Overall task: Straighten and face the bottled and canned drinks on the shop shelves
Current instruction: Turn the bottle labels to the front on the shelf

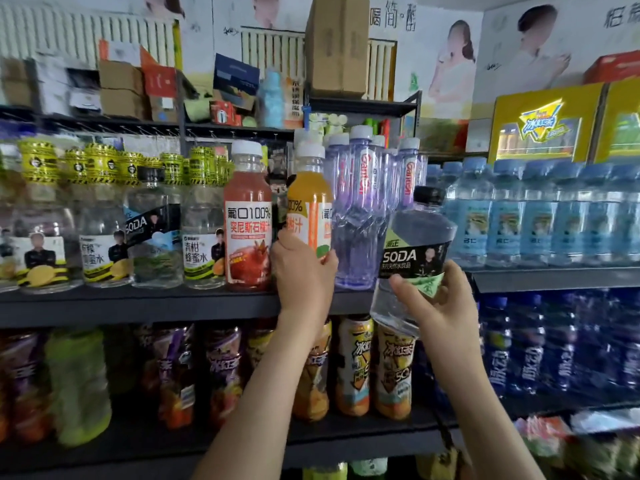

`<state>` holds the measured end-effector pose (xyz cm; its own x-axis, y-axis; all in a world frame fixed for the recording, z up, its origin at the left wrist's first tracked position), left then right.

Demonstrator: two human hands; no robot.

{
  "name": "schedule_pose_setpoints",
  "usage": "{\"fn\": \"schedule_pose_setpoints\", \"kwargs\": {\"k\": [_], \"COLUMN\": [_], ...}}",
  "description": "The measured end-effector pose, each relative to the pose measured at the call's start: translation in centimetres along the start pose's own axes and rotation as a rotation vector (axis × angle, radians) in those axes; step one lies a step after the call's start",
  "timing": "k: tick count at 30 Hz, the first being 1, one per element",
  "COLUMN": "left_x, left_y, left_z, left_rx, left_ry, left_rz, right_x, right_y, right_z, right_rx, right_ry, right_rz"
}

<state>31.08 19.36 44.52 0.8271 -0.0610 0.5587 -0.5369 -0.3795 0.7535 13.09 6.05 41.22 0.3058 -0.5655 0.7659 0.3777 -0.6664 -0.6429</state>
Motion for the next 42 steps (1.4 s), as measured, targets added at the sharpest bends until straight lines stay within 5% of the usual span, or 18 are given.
{"fn": "schedule_pose_setpoints", "kwargs": {"k": [17, 25, 37, 42], "left_x": [-2.6, -1.5, -0.2, -0.2], "left_y": [-3.6, -5.5, -7.3, -8.6], "left_z": [-13.3, -14.5, -14.1, -14.7], "left_rx": [-0.190, -0.242, -0.174, -0.146], "left_ry": [0.085, 0.061, 0.000, -0.088], "left_rz": [0.037, 0.031, 0.021, 0.053], "right_x": [2.2, 2.6, -0.1, -3.1], "right_y": [-0.9, -1.7, -5.8, -10.0], "right_z": [12.2, 13.6, 14.7, 19.9], "right_rx": [-0.018, -0.467, -0.243, 0.057], "right_ry": [-0.118, -0.039, -0.015, -0.299], "right_rz": [0.006, -0.135, -0.293, -0.200]}}
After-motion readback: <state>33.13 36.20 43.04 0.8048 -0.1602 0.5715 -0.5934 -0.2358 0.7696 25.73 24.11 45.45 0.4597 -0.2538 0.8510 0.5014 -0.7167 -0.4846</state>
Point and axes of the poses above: each hand's wrist, its own x-axis towards the middle knuckle, its own z-axis out of the palm, y = z × x, the point moved 10 cm from there along x, towards the middle knuckle, and after that the axes turned 7 degrees about -z, right-handed, at the moved point
